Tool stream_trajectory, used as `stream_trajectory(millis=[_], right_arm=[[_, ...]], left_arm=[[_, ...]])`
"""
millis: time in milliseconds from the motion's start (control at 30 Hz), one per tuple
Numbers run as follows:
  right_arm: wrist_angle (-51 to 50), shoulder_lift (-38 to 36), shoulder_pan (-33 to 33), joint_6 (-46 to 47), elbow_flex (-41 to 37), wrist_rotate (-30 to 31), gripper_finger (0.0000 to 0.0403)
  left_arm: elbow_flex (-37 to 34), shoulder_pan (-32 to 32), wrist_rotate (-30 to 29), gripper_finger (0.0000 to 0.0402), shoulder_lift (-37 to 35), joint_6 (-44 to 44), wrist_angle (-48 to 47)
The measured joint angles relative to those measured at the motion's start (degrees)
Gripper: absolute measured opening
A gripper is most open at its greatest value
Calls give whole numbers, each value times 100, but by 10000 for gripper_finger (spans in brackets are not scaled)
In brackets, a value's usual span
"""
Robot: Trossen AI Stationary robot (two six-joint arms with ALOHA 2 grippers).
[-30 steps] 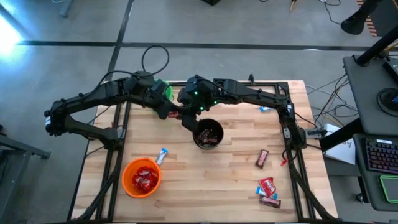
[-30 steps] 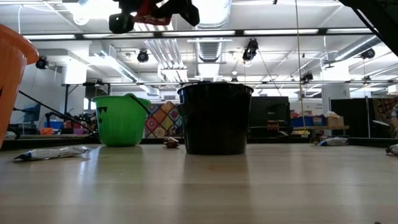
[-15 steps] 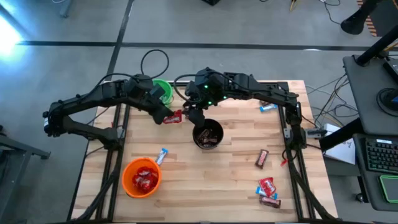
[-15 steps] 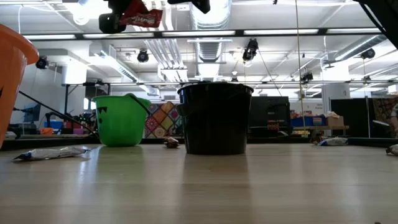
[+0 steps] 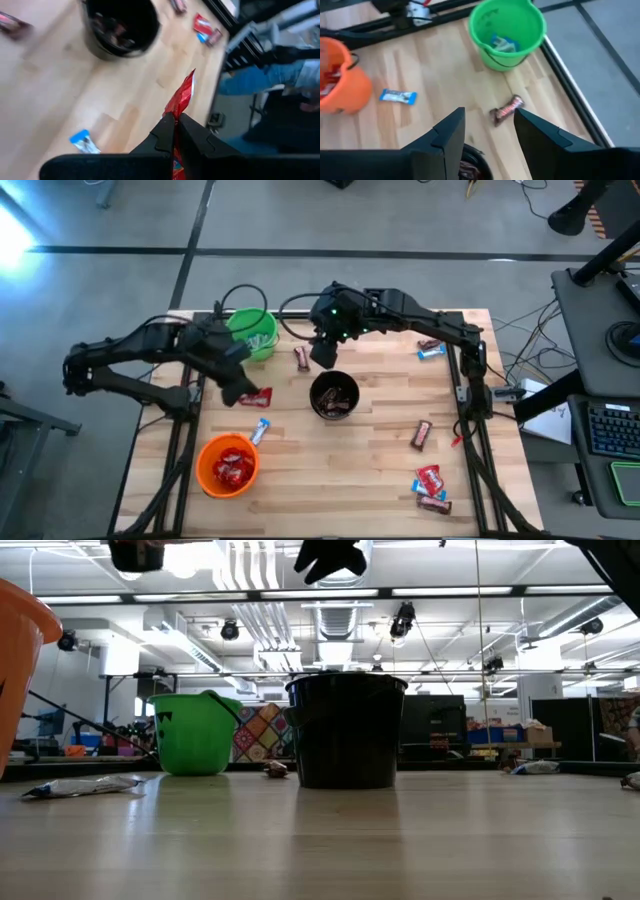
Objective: Sort candy
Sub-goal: Put the top red candy pack into the orange bucket
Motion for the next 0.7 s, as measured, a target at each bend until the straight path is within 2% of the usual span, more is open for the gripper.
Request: stream_trajectory(millis=[433, 700], right_arm=[[-187, 0, -336, 403, -4, 34, 157], [-399, 0, -347, 357, -9, 34, 151]], left_arm=[[2, -2153, -622, 0, -69, -1326, 52], [1, -3028, -929, 0, 40, -2072, -116]])
